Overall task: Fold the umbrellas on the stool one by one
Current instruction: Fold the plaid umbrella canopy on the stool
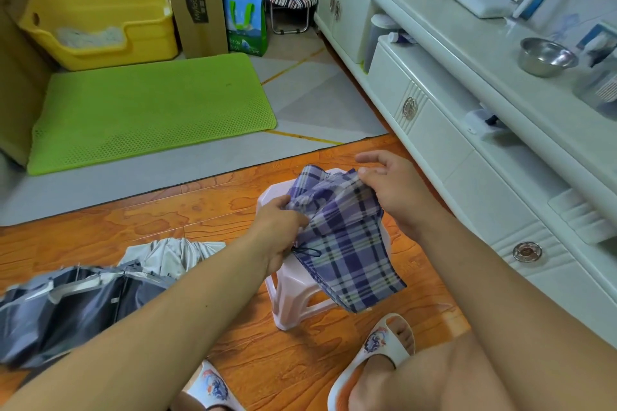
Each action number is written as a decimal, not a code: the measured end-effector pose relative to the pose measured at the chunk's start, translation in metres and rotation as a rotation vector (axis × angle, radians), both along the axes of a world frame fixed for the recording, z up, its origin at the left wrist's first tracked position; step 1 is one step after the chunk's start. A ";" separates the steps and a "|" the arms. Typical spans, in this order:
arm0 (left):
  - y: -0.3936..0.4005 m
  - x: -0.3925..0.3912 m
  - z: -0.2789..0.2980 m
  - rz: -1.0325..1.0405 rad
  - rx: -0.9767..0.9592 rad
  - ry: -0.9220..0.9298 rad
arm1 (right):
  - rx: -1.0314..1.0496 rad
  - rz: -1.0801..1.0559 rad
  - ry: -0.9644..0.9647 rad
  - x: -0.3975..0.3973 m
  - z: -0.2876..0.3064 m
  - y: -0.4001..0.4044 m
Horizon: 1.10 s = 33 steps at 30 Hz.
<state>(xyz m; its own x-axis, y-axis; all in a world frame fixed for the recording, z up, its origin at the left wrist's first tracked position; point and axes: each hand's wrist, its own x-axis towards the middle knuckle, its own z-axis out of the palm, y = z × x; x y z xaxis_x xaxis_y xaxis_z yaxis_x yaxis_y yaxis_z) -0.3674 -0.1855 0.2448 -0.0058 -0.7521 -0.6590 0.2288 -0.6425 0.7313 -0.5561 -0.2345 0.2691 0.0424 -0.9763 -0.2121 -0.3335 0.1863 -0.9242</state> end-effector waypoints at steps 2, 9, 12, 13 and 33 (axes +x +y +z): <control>0.002 0.001 0.000 -0.002 0.026 0.008 | -0.002 -0.001 0.000 0.002 0.001 0.000; 0.011 0.007 0.005 0.167 -0.050 0.035 | -0.081 -0.052 0.016 0.004 -0.001 -0.002; 0.015 0.009 0.004 0.253 -0.138 0.030 | -0.111 -0.088 0.018 0.005 0.000 -0.003; 0.016 0.009 0.004 0.282 -0.167 0.019 | -0.114 -0.093 0.014 0.006 0.000 -0.003; 0.027 0.004 0.005 0.190 -0.212 -0.081 | -0.088 -0.075 -0.071 0.011 0.011 -0.003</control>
